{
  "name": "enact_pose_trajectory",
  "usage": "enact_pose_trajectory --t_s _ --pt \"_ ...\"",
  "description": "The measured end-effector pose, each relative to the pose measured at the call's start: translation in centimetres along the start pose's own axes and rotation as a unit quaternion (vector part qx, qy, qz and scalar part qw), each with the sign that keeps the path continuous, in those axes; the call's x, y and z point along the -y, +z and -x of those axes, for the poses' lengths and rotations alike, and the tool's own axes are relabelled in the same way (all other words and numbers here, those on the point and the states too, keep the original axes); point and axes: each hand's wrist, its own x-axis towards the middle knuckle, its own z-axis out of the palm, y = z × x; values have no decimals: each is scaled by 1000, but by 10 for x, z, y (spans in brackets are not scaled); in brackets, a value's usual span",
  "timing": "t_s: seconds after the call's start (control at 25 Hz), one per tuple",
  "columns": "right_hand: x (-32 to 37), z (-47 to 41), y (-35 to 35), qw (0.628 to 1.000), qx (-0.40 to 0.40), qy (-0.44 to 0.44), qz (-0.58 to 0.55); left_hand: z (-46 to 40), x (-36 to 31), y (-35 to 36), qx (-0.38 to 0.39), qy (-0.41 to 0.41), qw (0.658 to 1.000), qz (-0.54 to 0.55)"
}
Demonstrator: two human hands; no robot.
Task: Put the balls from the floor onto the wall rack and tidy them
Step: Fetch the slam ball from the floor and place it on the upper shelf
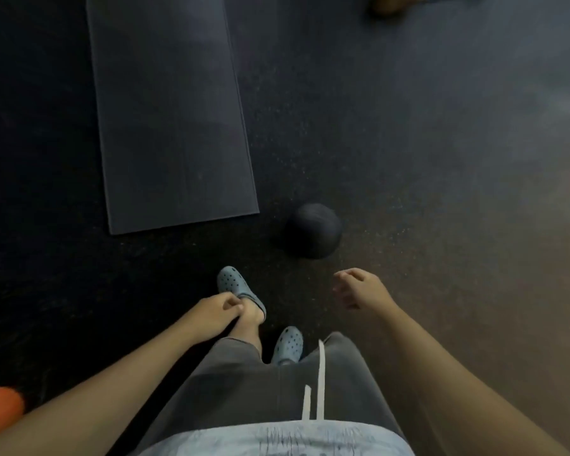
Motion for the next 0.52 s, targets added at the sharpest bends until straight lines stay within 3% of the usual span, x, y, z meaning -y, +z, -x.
enact_pose_trajectory --t_s 0.24,0.52 --pt "-13 -126 -27 995 -1 77 -56 -105 -19 0 -47 -80 993 74" --pt "-41 -335 -19 992 19 102 -73 -313 -78 63 -106 -124 957 239"
